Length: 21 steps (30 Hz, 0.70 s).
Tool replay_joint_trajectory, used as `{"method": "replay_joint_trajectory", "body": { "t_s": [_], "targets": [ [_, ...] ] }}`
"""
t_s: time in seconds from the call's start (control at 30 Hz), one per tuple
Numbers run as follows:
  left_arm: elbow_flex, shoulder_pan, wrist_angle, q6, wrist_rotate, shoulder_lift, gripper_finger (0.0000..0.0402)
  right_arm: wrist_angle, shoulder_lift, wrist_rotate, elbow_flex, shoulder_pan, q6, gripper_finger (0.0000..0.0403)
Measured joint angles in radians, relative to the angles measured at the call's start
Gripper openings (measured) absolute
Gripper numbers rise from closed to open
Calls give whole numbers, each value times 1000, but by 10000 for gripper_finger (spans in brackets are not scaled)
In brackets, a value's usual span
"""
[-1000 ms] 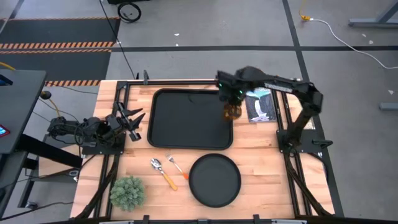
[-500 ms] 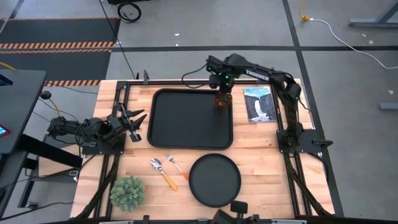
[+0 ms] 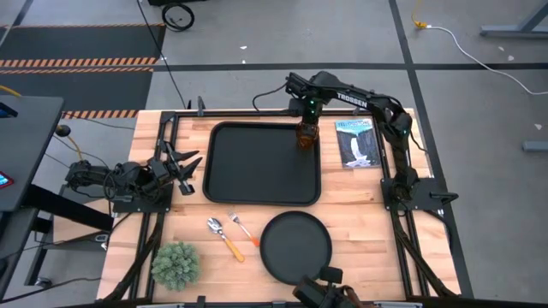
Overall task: Pick and place plate/cup/fork/spoon on tray
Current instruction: Put the black plate on the black tray below the brown cup
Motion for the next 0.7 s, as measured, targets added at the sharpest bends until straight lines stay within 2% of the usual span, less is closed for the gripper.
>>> {"method": "replay_joint_trajectory", "body": {
  "t_s": [0.23,0.33,0.47,0.7],
  "targets": [
    [0,0,-4,0,0,0,110,-6,-41,72,0,12,3,114],
    [0,0,-3,-4,0,0,110,2,-70,69,0,25,23,118],
    [0,0,-3,-32,0,0,110,15,-104,36,0,75,55,119],
    [0,0,-13,-59,-3,0,110,133,-120,-91,0,233,60,119]
  ]
}}
